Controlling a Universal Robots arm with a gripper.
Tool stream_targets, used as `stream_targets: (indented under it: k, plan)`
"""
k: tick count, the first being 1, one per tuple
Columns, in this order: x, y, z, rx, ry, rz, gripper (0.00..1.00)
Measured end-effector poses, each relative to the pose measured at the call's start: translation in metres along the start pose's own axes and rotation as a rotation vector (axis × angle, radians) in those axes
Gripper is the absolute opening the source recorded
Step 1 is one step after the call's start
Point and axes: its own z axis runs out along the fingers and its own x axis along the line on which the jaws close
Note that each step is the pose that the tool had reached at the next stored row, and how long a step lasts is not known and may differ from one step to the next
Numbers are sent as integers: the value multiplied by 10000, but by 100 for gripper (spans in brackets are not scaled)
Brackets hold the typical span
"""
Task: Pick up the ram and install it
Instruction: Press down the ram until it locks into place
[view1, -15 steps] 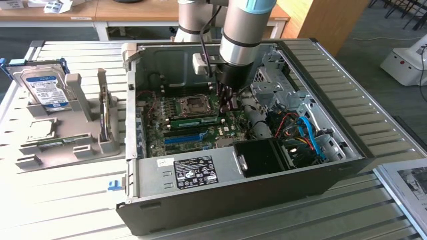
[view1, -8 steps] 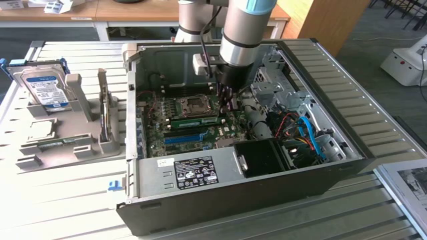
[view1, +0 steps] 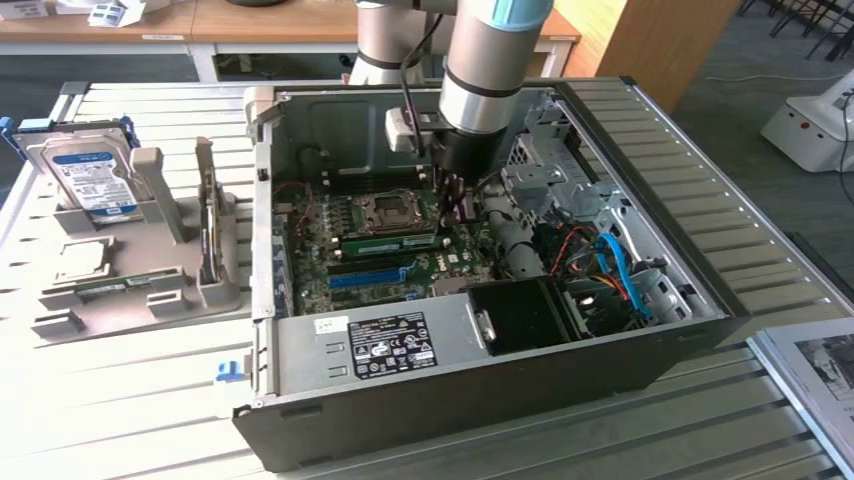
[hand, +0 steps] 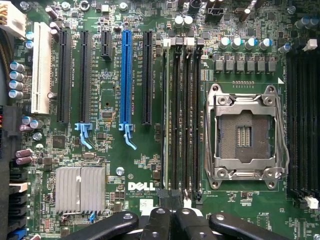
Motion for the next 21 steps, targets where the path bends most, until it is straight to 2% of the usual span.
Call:
stream_targets:
  k: [21]
  plan:
    - [0, -1, 28, -1, 3, 0, 11]
